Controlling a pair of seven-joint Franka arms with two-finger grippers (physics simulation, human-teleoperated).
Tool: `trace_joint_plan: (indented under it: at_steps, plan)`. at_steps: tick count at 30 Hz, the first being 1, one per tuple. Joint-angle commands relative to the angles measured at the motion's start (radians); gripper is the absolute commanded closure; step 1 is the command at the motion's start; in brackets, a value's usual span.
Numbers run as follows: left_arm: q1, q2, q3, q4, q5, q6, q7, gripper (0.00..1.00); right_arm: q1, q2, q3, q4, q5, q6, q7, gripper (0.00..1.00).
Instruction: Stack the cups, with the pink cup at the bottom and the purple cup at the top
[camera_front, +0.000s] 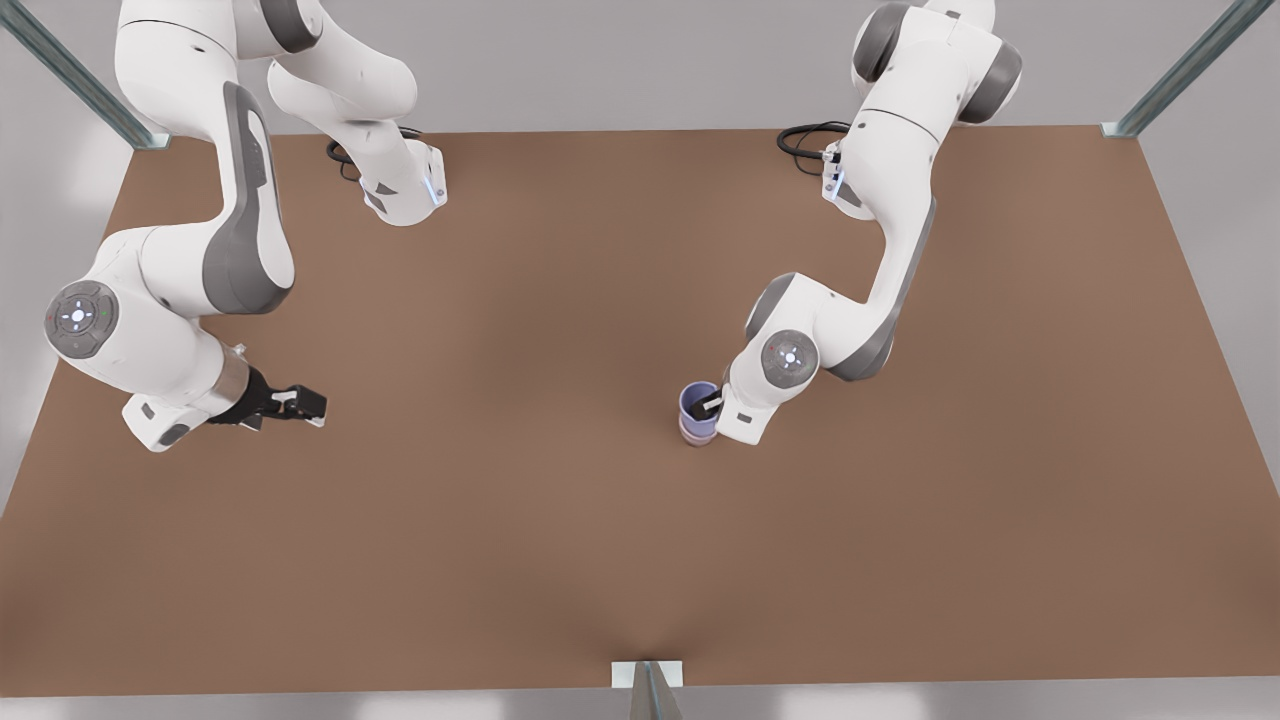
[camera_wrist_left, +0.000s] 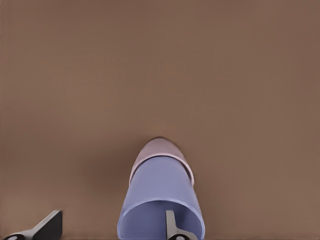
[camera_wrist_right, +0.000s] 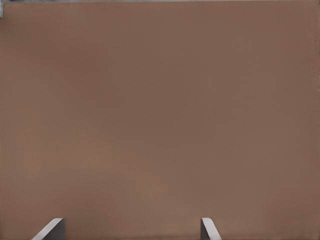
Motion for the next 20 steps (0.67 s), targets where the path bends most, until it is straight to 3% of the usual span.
trace_joint_plan:
  at_steps: [1,7,10,11,13,14,20]
  plan:
    - [0.0,-0.001,0.0,-0.001,0.001,-0.019,-0.023,0.0,0.0,-0.001,0.0,0.0,0.001,-0.001,0.143,0.0]
    - [0.002,-0.001,0.0,0.001,0.002,-0.021,-0.017,0.0,0.0,-0.001,0.0,0.0,0.001,-0.001,0.143,0.0]
    - [0.073,-0.105,0.026,0.09,0.013,-0.352,0.187,0.0,0.0,0.0,0.0,-0.002,0.001,-0.001,0.142,0.0]
    - [0.084,-0.145,0.121,0.133,0.011,-0.463,0.339,0.0,0.0,0.0,0.0,-0.002,0.001,-0.001,0.142,0.0]
    - [0.155,-0.24,0.236,0.134,0.099,-0.495,0.897,0.0,0.002,0.0,0.0,-0.002,0.001,-0.001,0.142,0.0]
    - [0.187,-0.271,0.236,0.133,0.166,-0.483,0.981,0.0,0.0,-0.001,0.0,-0.002,0.001,-0.001,0.142,0.0]
    - [0.225,-0.263,0.238,0.153,0.162,-0.492,0.976,0.0,-0.001,-0.001,0.0,0.0,0.002,-0.011,0.14,0.0]
